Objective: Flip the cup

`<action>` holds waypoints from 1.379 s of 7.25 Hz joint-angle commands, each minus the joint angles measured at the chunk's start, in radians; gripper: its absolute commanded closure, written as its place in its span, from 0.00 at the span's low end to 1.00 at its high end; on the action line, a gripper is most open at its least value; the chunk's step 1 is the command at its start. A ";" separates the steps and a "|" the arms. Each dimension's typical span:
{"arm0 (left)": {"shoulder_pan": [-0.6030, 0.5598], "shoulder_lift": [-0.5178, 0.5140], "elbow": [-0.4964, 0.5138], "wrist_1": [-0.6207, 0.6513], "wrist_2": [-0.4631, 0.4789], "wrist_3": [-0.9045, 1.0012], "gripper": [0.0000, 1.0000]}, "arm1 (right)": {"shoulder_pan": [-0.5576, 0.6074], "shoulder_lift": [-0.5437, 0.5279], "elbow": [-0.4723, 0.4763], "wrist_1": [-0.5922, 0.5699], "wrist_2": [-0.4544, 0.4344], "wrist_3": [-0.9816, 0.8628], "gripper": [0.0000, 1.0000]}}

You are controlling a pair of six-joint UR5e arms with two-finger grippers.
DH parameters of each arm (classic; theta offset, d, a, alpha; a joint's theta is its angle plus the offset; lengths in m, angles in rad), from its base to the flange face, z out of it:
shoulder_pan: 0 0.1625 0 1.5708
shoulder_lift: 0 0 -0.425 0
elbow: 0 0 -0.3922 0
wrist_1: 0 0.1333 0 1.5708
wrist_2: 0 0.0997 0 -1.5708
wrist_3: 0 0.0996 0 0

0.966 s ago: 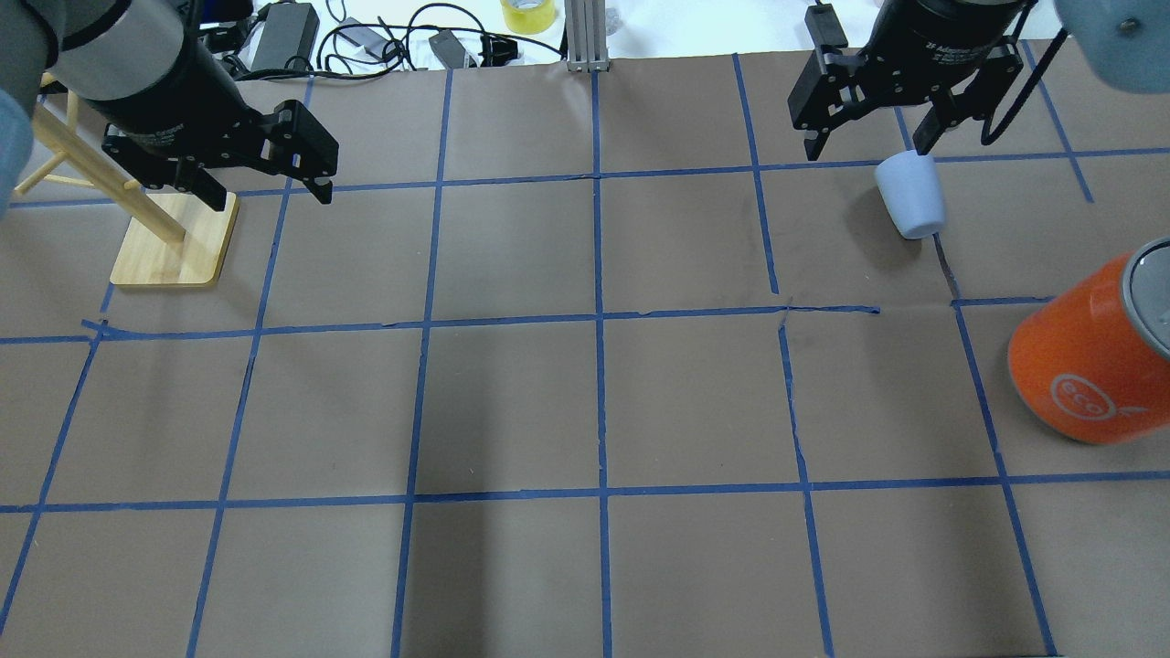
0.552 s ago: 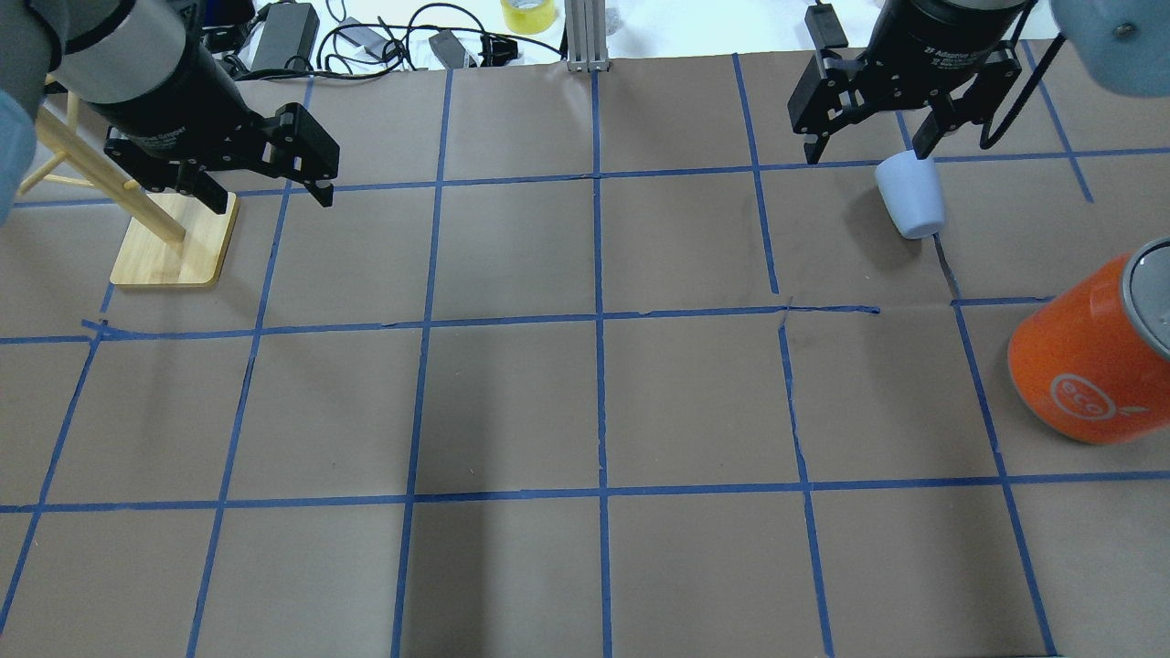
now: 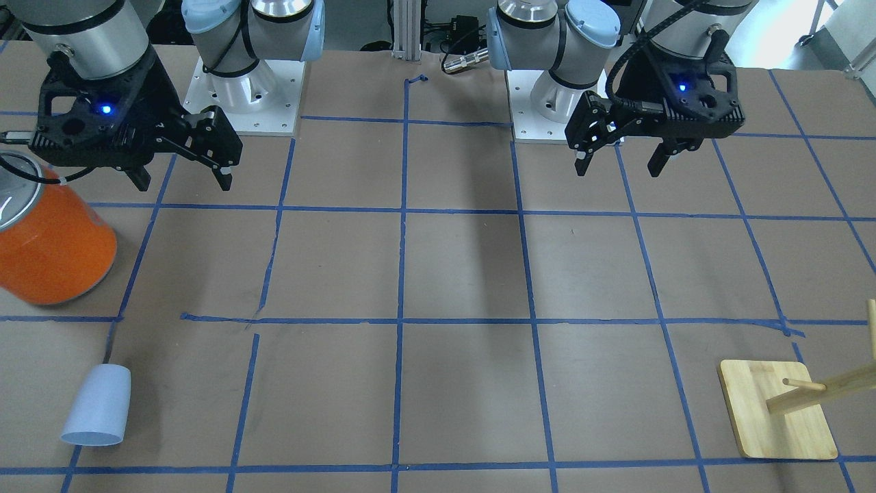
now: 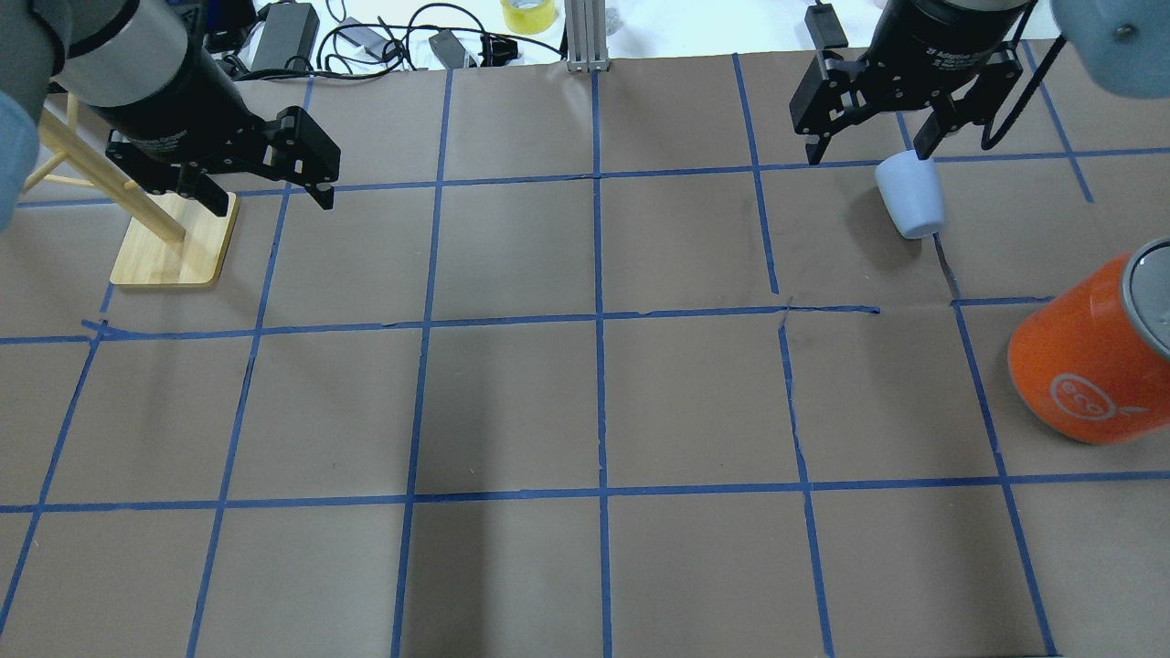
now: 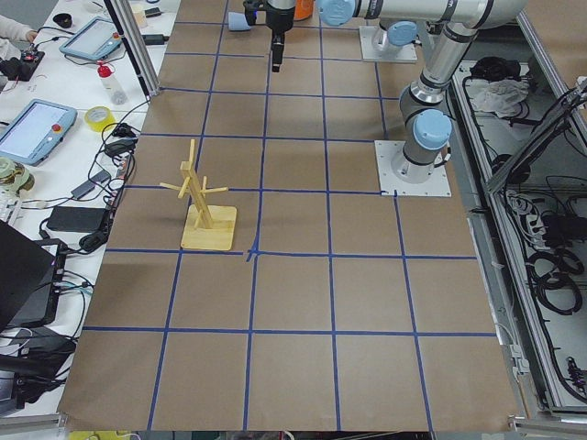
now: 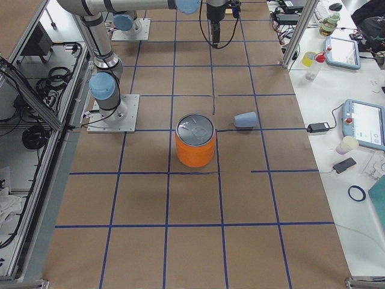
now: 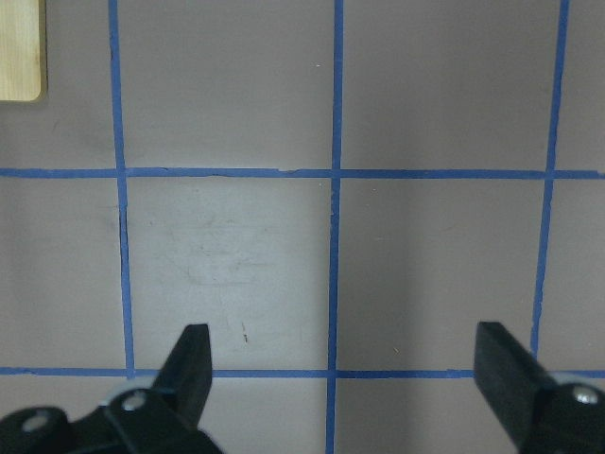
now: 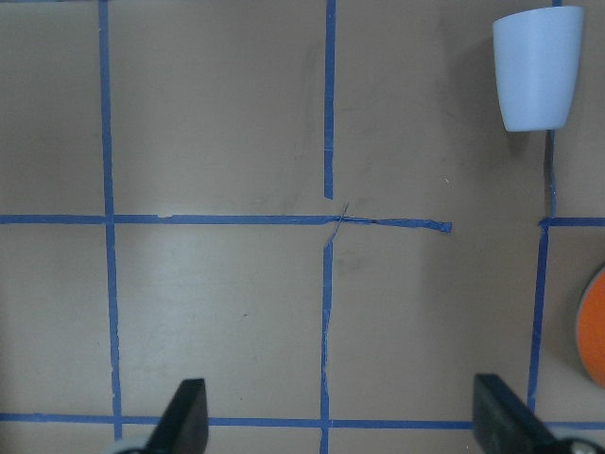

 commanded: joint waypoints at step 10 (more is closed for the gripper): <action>0.000 0.002 0.000 -0.001 0.001 0.000 0.00 | -0.255 0.543 -0.001 -0.492 -0.065 -0.198 0.02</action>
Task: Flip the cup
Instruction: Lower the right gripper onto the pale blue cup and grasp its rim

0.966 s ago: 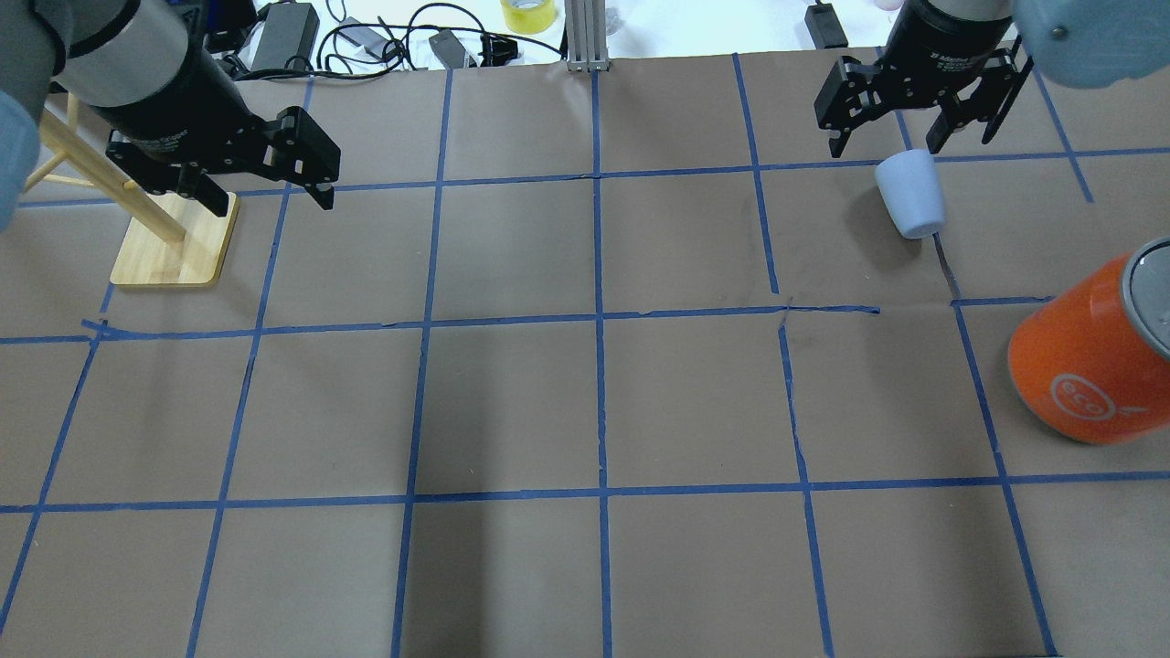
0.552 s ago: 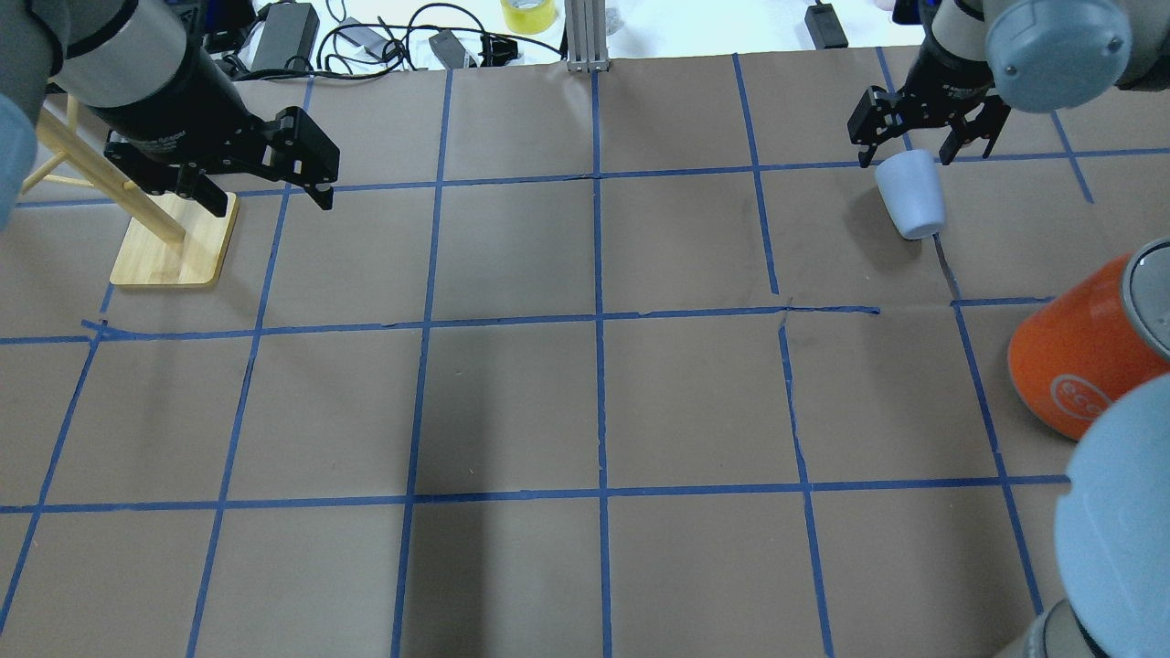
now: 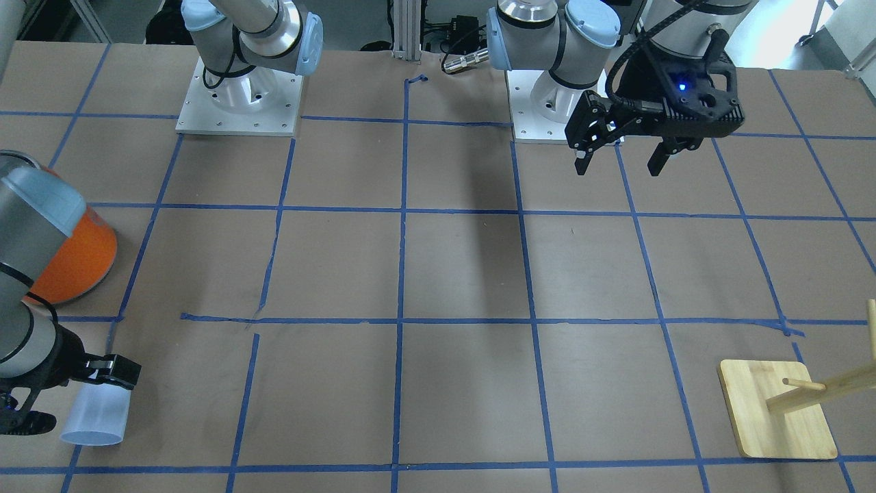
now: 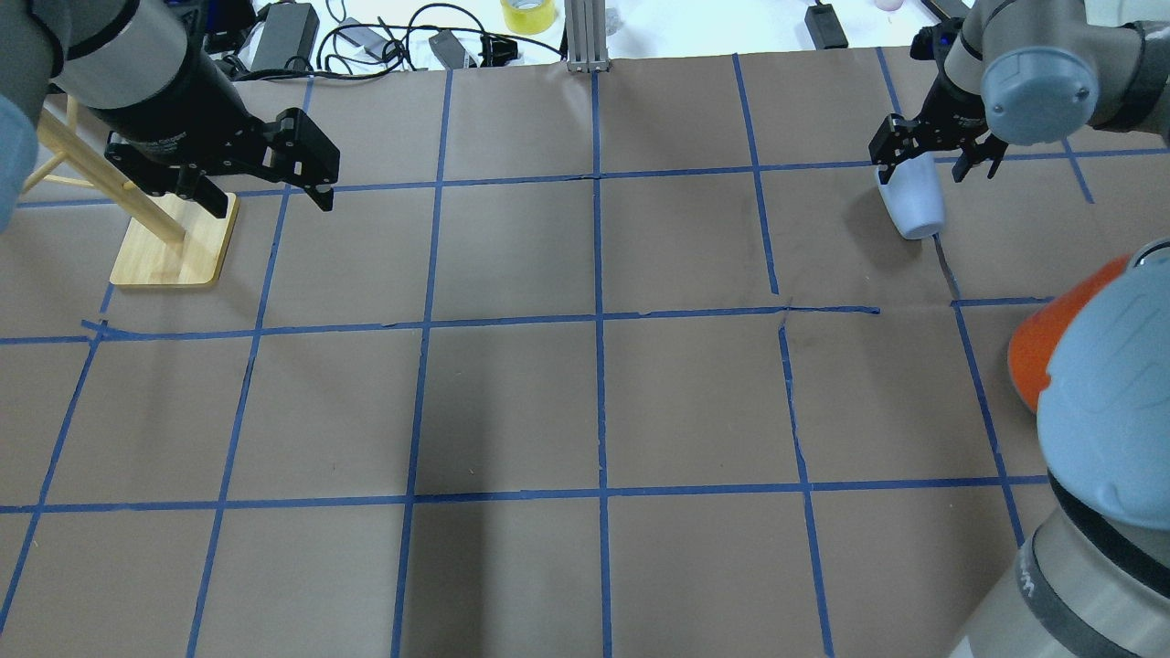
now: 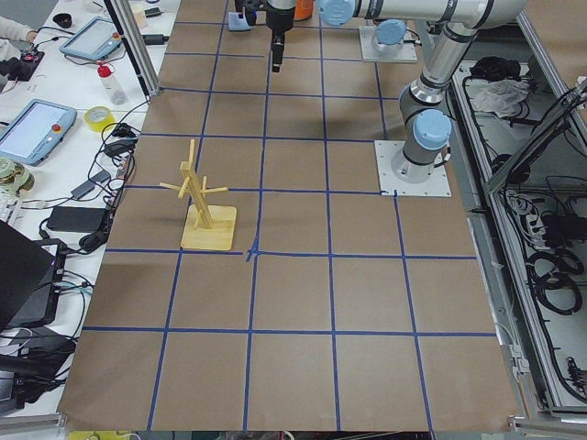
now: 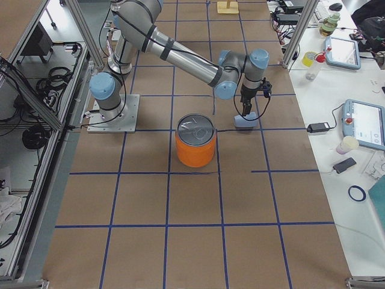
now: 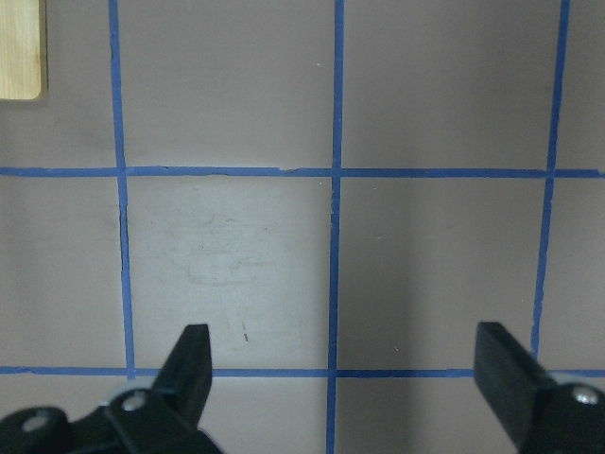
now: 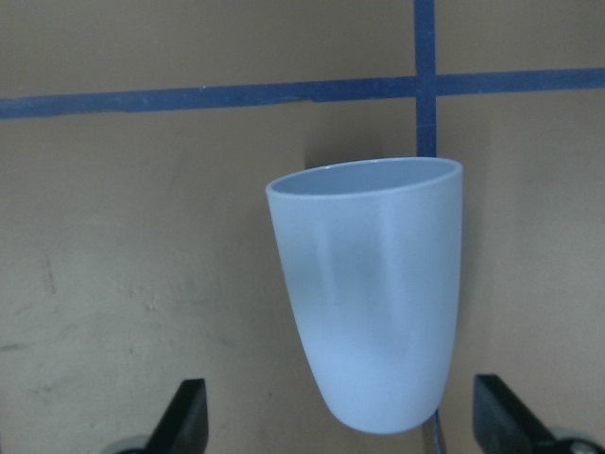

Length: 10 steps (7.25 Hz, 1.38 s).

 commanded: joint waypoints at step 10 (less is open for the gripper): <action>0.000 0.000 -0.002 0.000 -0.002 0.002 0.00 | 0.194 -0.042 0.026 -0.018 0.154 -0.268 0.44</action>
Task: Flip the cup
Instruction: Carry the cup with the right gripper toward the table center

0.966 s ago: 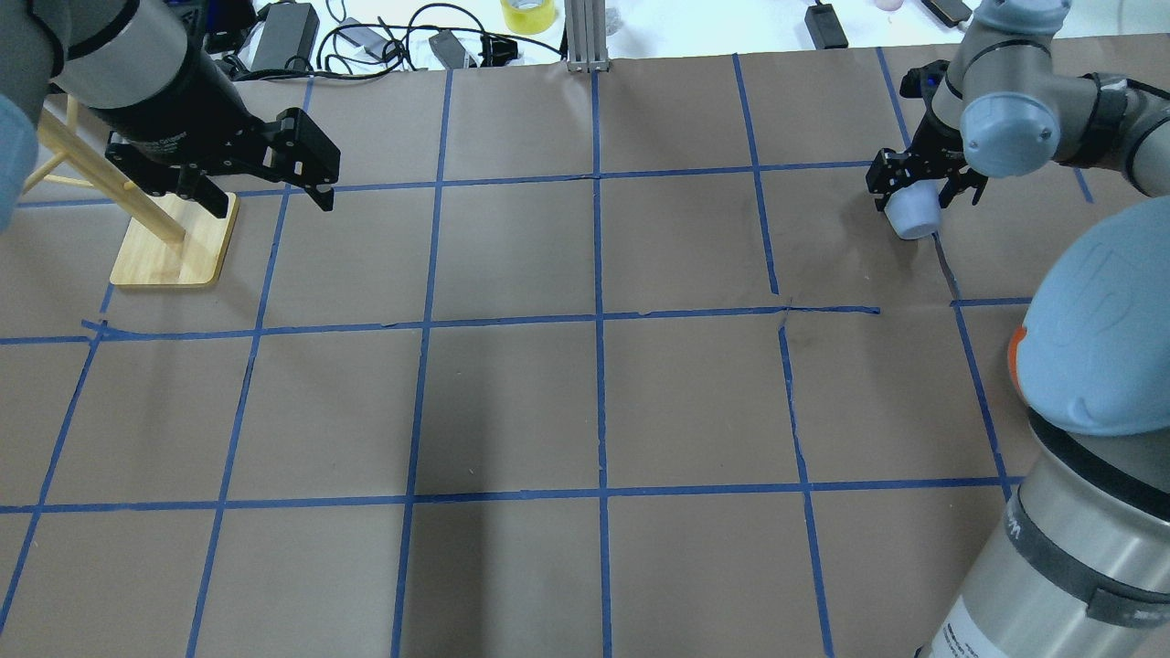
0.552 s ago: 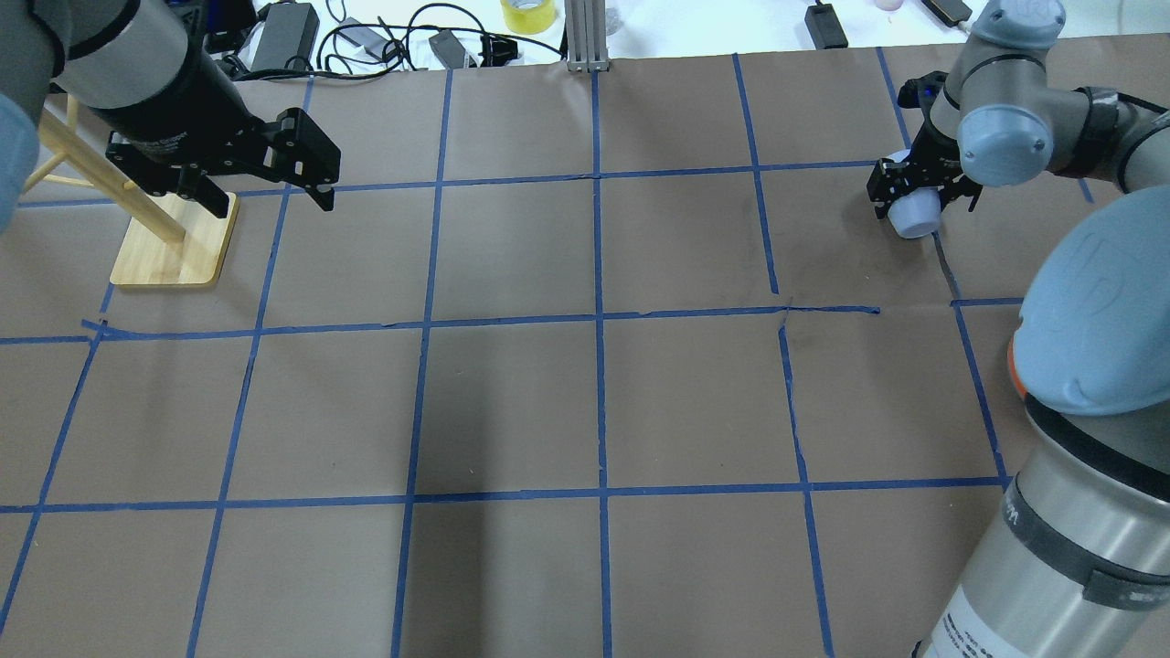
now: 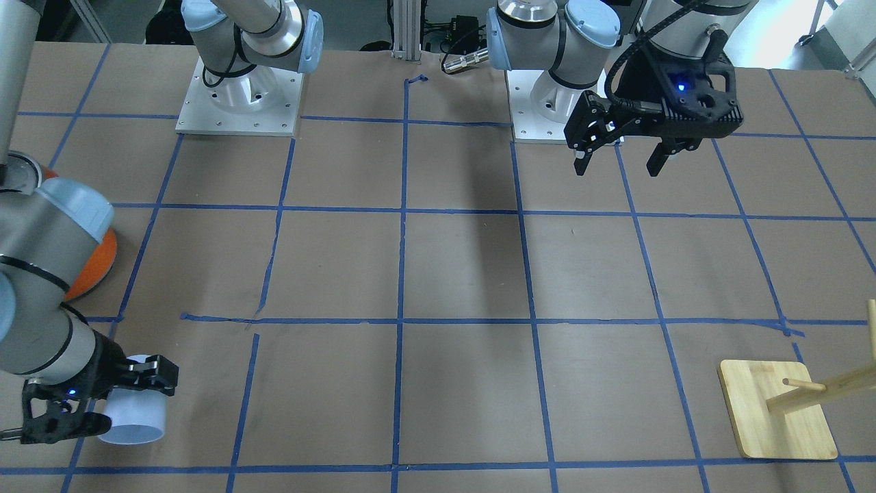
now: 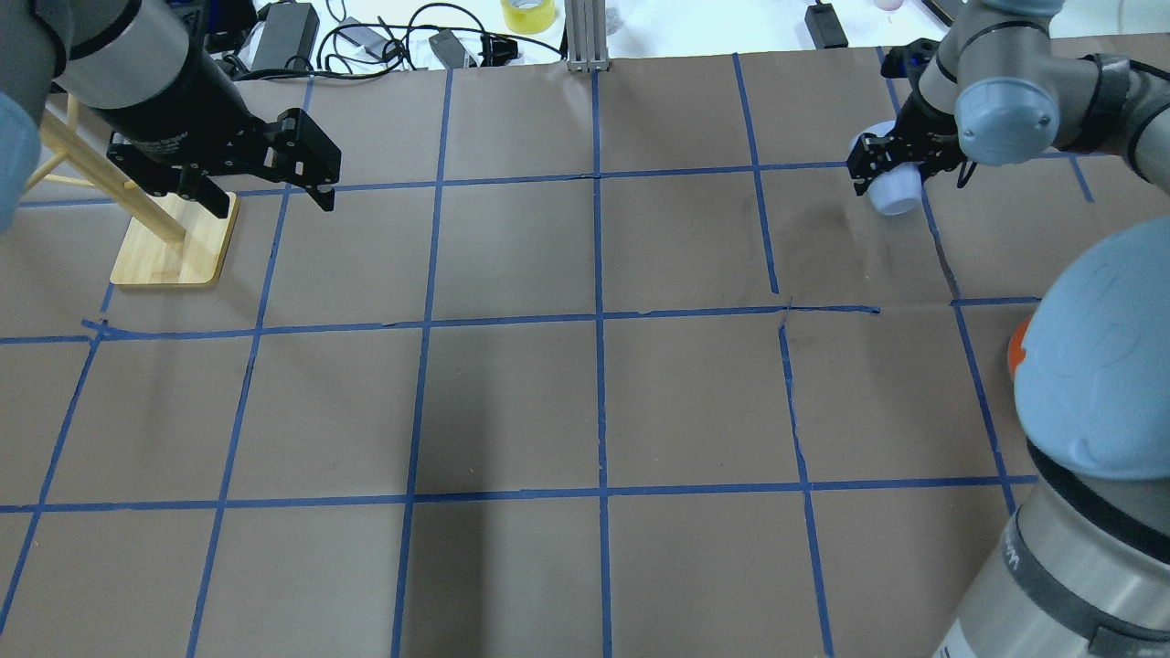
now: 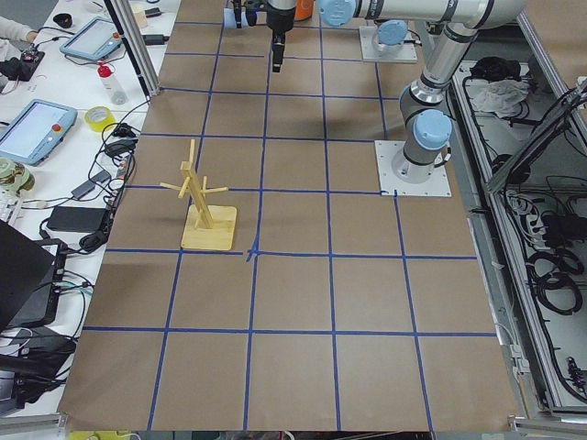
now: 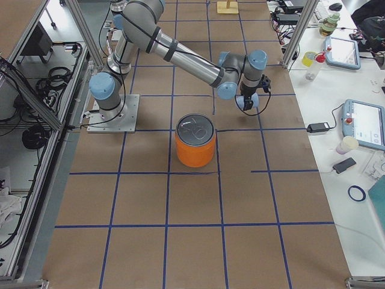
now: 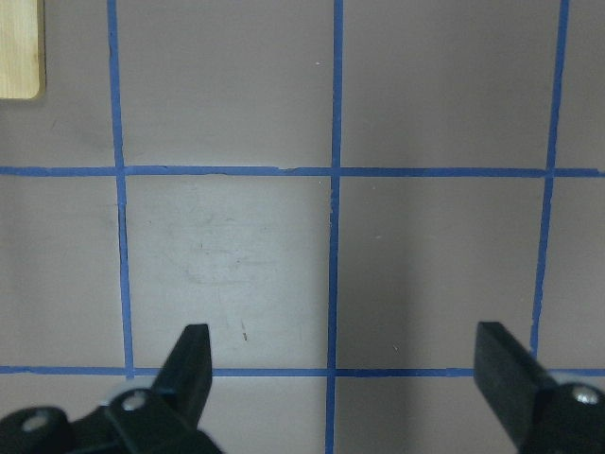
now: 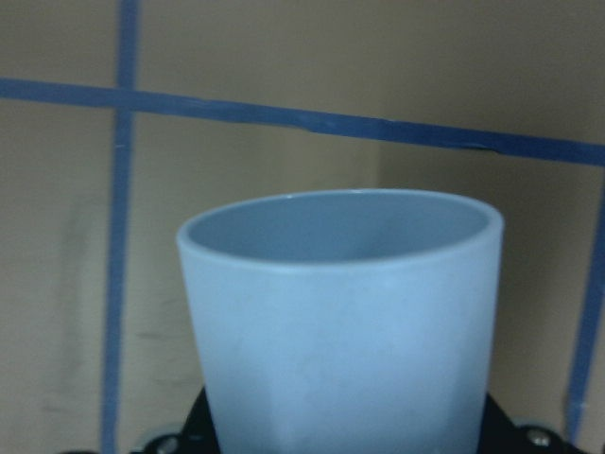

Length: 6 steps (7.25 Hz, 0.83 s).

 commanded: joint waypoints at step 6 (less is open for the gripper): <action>-0.001 0.002 0.002 0.000 0.002 0.001 0.00 | 0.518 0.067 0.010 -0.179 -0.028 -0.621 0.50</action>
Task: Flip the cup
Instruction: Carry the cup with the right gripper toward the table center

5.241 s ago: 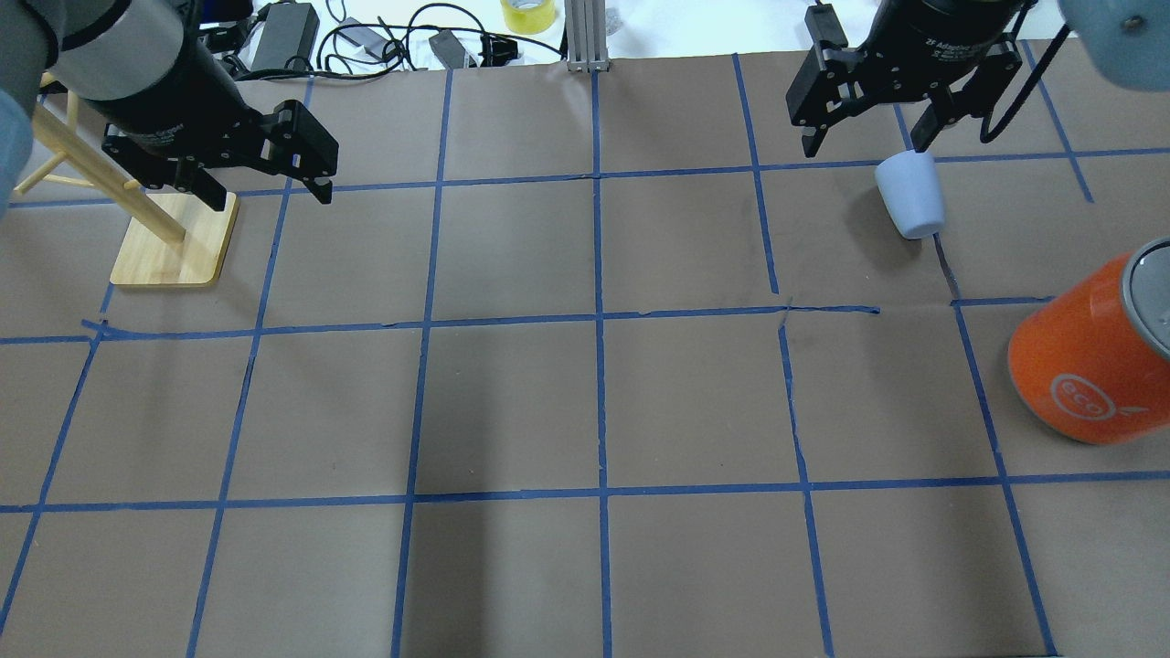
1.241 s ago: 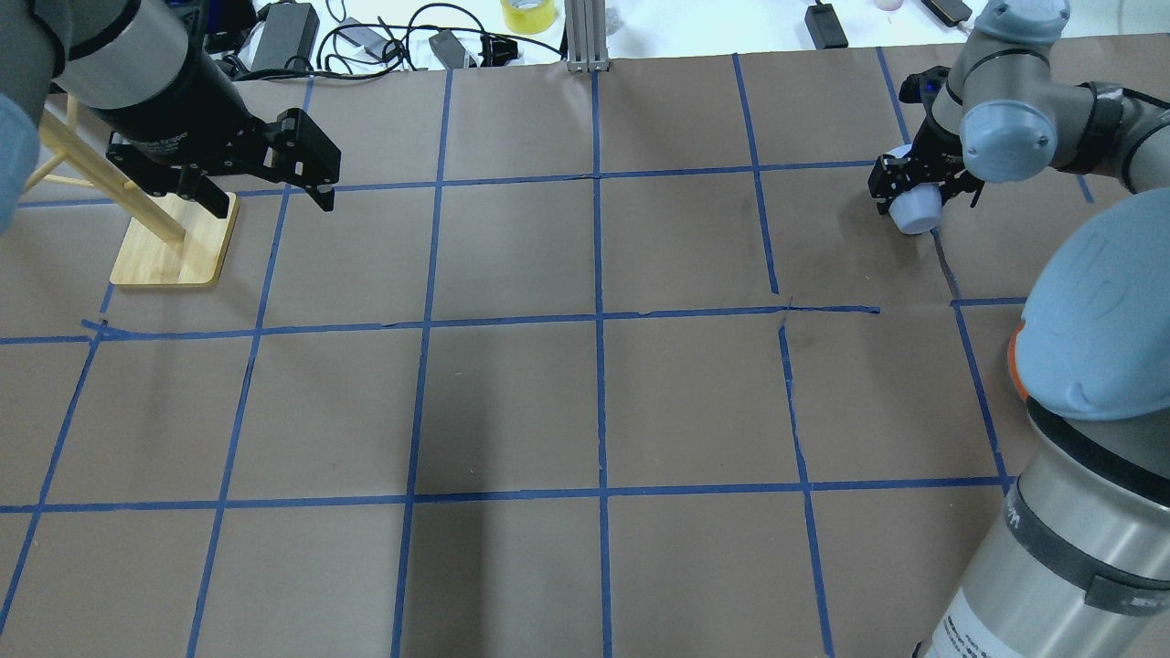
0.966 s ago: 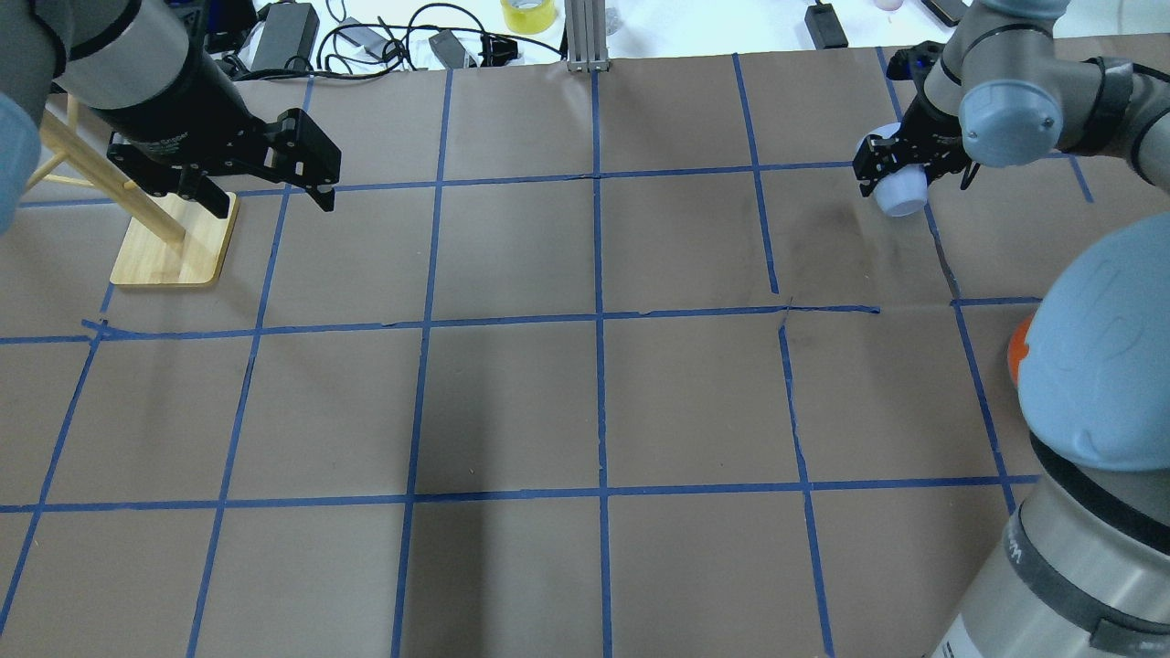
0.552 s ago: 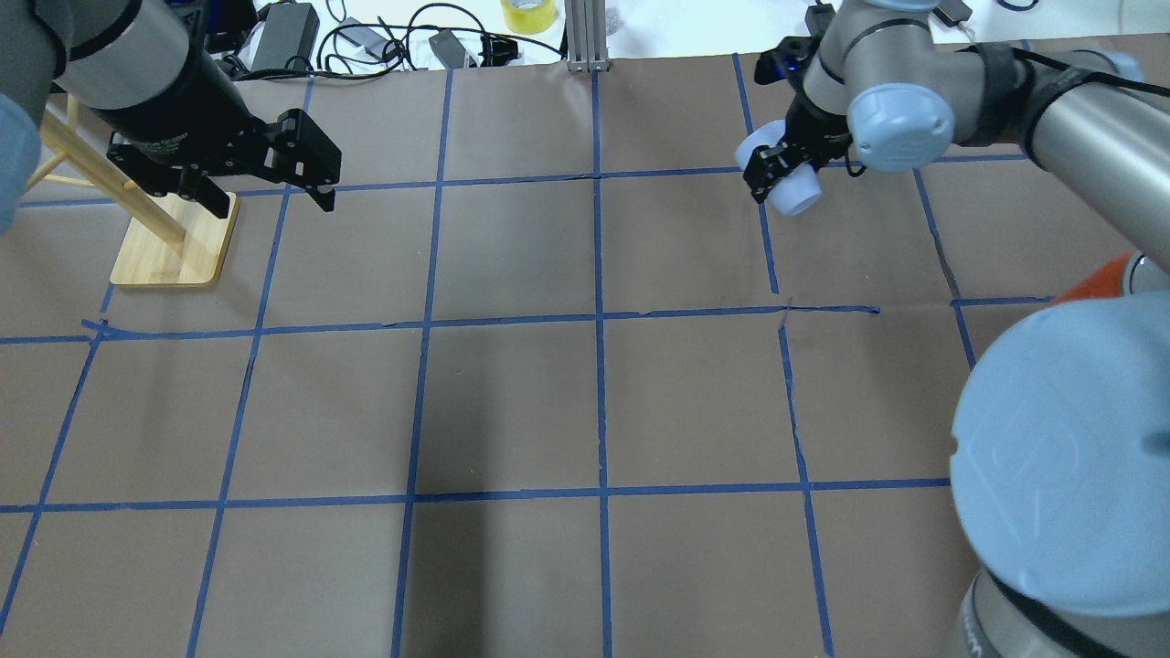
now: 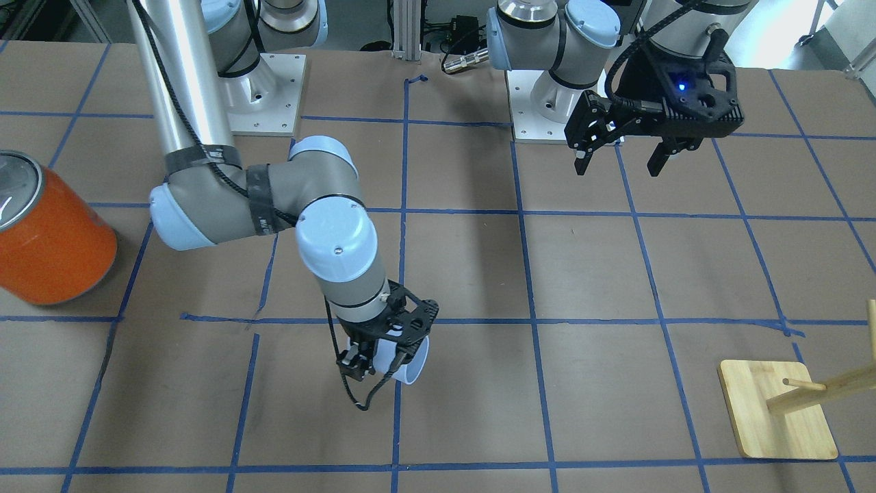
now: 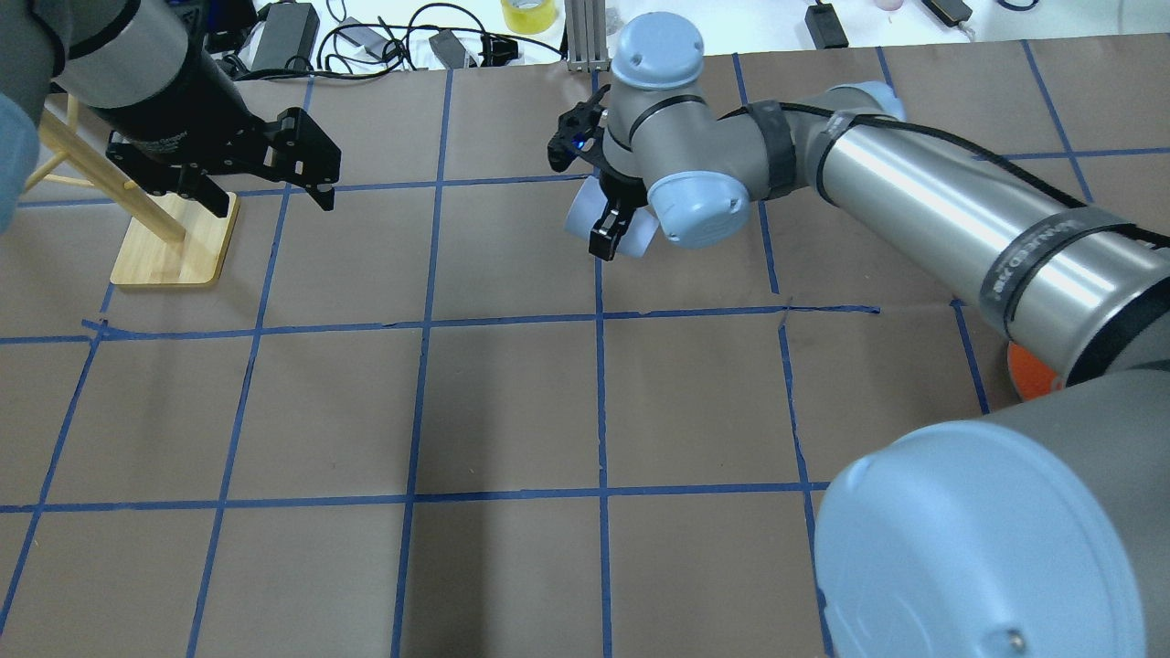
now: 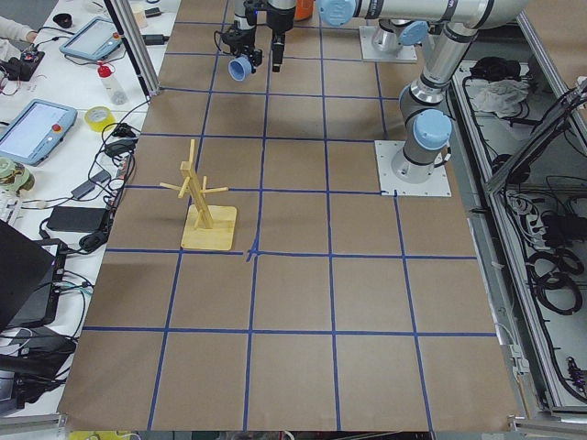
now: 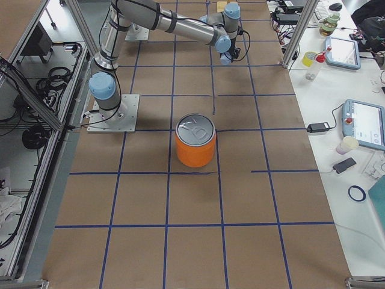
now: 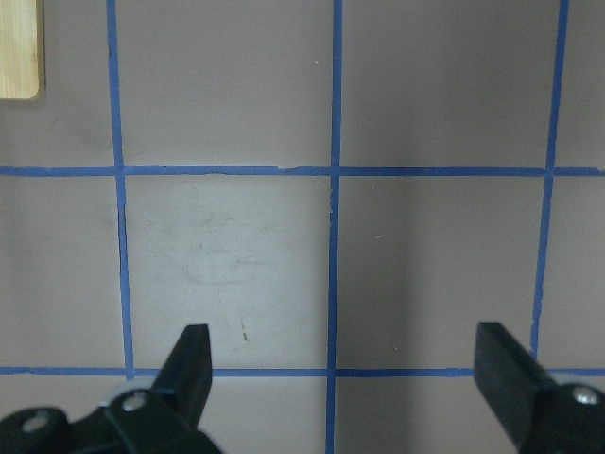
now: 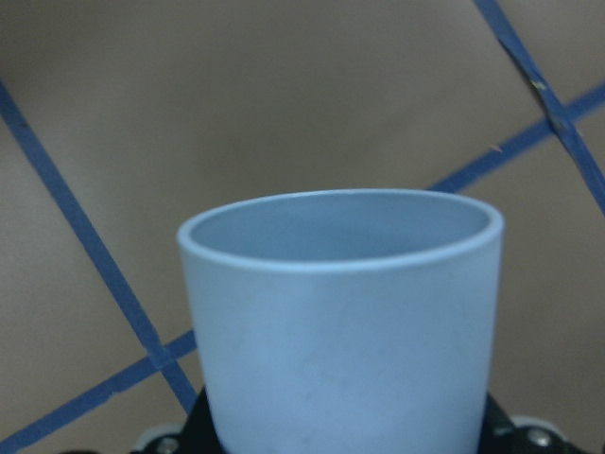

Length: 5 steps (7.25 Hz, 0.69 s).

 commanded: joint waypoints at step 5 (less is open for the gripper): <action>-0.001 0.004 -0.003 -0.001 -0.001 0.000 0.00 | 0.103 0.061 0.007 -0.047 -0.032 -0.377 0.41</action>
